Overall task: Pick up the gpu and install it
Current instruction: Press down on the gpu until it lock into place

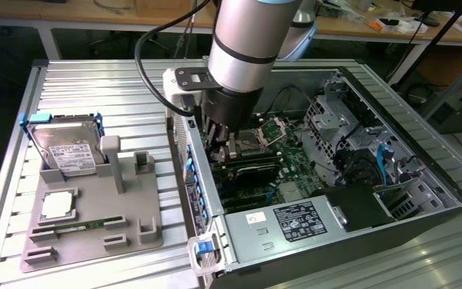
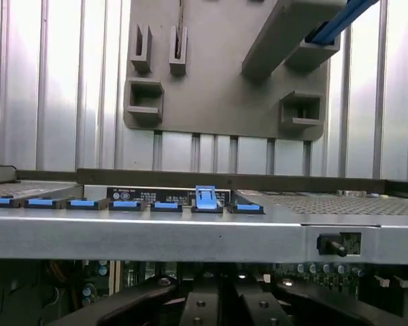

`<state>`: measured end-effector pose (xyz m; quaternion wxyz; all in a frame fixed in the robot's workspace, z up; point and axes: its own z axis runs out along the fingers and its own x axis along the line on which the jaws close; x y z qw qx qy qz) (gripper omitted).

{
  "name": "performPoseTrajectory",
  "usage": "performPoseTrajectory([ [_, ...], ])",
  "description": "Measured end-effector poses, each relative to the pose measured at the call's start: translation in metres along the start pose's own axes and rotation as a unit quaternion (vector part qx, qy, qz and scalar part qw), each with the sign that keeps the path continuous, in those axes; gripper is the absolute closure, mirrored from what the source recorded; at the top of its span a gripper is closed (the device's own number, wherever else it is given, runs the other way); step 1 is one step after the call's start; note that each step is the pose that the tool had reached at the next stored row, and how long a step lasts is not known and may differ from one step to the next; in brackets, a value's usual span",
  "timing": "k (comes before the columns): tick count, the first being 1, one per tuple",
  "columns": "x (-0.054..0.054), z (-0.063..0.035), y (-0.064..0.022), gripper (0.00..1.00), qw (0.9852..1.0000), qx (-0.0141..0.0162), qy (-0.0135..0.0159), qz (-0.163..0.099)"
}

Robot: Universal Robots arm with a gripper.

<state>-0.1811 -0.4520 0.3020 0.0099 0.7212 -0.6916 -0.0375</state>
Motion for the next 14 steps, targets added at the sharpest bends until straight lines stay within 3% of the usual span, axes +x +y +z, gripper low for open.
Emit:
performPoseTrajectory([
  [4,0.000,-0.0099,-0.0017,0.89,1.0000,0.0001,0.0000,0.000],
  [14,0.003,-0.0152,-0.0003,0.89,1.0000,0.0007,-0.0012,0.000],
])
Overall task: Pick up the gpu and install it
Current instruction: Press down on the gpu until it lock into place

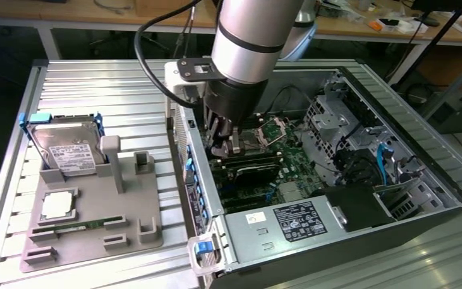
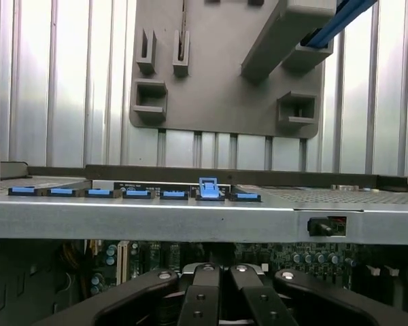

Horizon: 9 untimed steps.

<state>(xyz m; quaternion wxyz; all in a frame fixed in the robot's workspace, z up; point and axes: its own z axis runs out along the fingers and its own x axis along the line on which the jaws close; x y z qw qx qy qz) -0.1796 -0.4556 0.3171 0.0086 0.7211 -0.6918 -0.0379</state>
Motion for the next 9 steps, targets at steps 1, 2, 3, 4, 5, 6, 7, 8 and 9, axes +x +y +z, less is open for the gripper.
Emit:
performPoseTrajectory([
  [1,0.0001,0.0005,0.0003,0.89,1.0000,0.0006,-0.0001,0.000],
  [2,0.0002,0.0007,0.0016,0.89,1.0000,0.0005,0.0001,0.000],
  [3,0.0002,0.0009,0.0028,0.89,1.0000,0.0006,0.0000,0.001],
  [4,0.0001,0.0011,0.0043,0.89,1.0000,0.0006,0.0000,0.001],
  [5,0.0000,0.0012,0.0054,0.89,1.0000,0.0006,0.0000,0.002],
  [6,0.0000,0.0022,0.0055,0.89,1.0000,0.0007,-0.0002,0.002],
  [7,0.0001,0.0037,0.0054,0.89,1.0000,0.0009,-0.0002,0.003],
  [8,0.0003,0.0054,0.0053,0.89,1.0000,0.0009,-0.0002,0.003],
  [9,0.0004,0.0073,0.0052,0.89,1.0000,0.0010,-0.0002,0.004],
])
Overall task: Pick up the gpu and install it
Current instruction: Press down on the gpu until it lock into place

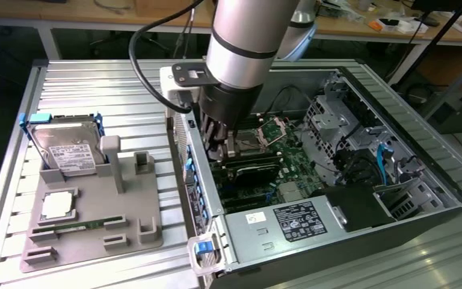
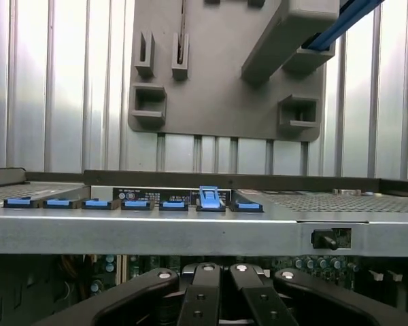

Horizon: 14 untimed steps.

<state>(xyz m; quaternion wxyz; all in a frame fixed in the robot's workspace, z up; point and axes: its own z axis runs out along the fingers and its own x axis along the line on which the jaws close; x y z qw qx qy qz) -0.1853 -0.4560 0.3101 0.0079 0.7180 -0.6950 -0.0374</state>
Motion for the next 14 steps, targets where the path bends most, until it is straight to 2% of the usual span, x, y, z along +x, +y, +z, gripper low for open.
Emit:
performPoseTrajectory([
  [3,0.000,0.0038,-0.0014,0.89,1.0000,-0.0006,0.0003,0.002],
  [4,0.000,0.0040,-0.0054,0.89,1.0000,-0.0003,-0.0010,0.002],
  [5,0.000,0.0045,-0.0094,0.89,1.0000,0.0013,-0.0032,0.002],
  [6,0.001,0.0029,-0.0142,0.89,1.0000,0.0007,-0.0036,0.002],
  [11,0.001,0.0006,-0.0378,0.89,1.0000,0.0030,-0.0034,0.002],
  [12,0.001,0.0005,-0.0404,0.89,1.0000,0.0030,-0.0033,0.002],
  [14,0.001,0.0005,-0.0404,0.89,1.0000,0.0029,-0.0034,0.002],
])
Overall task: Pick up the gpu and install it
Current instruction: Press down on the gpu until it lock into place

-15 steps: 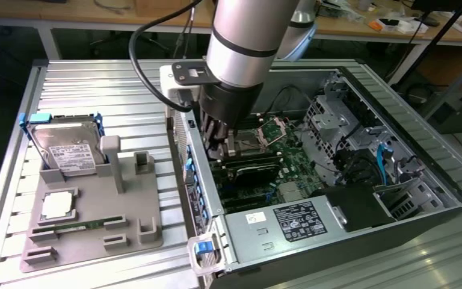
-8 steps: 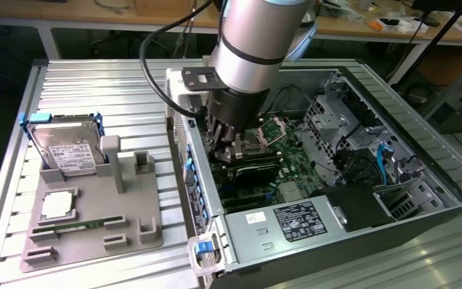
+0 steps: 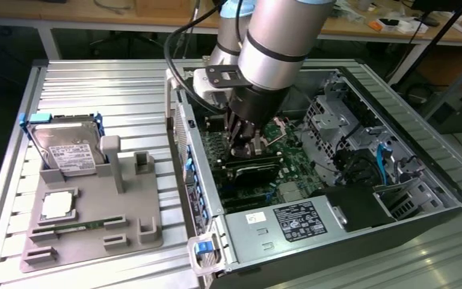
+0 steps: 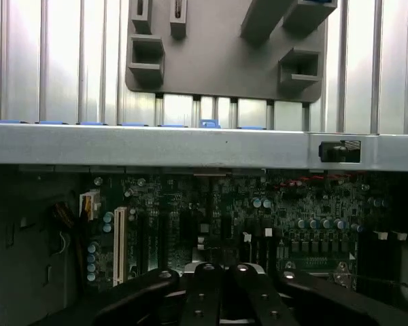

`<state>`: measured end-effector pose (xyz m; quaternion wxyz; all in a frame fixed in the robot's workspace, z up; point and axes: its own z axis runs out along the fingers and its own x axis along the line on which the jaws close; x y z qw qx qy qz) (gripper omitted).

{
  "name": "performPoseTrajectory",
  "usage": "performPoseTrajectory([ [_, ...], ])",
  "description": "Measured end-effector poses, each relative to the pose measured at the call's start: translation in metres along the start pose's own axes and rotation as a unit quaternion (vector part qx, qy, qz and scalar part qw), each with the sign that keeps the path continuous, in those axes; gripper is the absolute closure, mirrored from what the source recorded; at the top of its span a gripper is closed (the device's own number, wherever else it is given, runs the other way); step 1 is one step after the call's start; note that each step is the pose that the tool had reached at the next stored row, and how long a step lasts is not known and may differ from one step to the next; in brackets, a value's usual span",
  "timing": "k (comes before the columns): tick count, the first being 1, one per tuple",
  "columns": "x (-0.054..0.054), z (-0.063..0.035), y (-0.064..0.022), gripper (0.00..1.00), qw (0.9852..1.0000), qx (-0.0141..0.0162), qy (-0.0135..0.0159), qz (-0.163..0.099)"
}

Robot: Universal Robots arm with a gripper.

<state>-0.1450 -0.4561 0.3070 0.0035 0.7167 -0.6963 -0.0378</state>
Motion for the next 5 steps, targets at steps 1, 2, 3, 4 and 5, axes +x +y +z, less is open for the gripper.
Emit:
performPoseTrajectory([
  [1,0.0000,0.0000,0.0000,0.89,1.0000,0.0000,-0.0002,0.000],
  [2,0.0000,0.0000,0.0000,0.89,1.0000,0.0000,-0.0003,0.000],
  [3,-0.0001,0.0000,0.0000,0.89,1.0000,0.0000,-0.0004,0.000],
  [4,-0.0001,0.0000,0.0000,0.89,1.0000,0.0000,-0.0006,0.000],
  [5,0.0000,0.0000,-0.0001,0.89,1.0000,0.0000,-0.0008,0.000],
])
